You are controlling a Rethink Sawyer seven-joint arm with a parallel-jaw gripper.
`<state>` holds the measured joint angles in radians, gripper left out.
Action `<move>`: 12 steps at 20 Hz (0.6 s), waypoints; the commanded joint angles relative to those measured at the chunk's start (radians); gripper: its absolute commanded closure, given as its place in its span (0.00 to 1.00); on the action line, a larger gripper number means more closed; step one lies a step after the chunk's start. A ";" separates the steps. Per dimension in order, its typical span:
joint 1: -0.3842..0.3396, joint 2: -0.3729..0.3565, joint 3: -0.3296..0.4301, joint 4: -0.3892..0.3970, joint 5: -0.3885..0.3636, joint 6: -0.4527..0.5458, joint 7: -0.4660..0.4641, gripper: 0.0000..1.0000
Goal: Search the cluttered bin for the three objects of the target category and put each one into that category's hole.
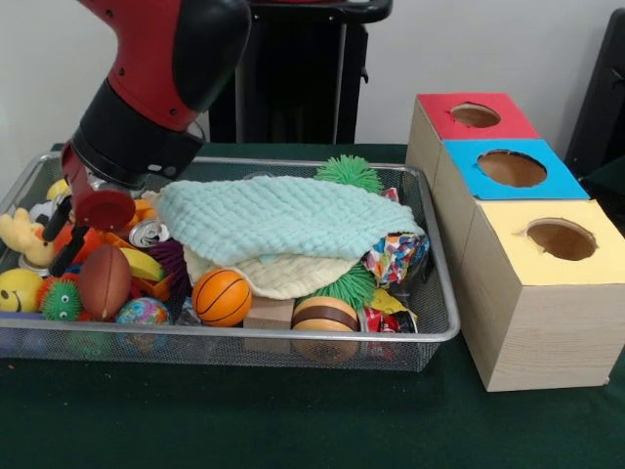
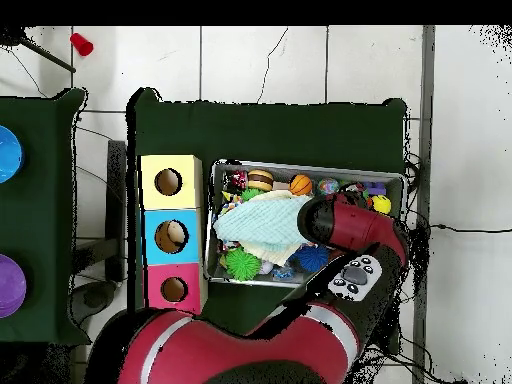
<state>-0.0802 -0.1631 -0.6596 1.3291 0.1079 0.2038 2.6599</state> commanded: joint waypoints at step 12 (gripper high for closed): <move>0.047 0.063 -0.010 0.054 0.107 0.057 0.164 0.00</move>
<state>-0.0395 -0.1106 -0.7140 1.3313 0.1640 0.2038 2.6599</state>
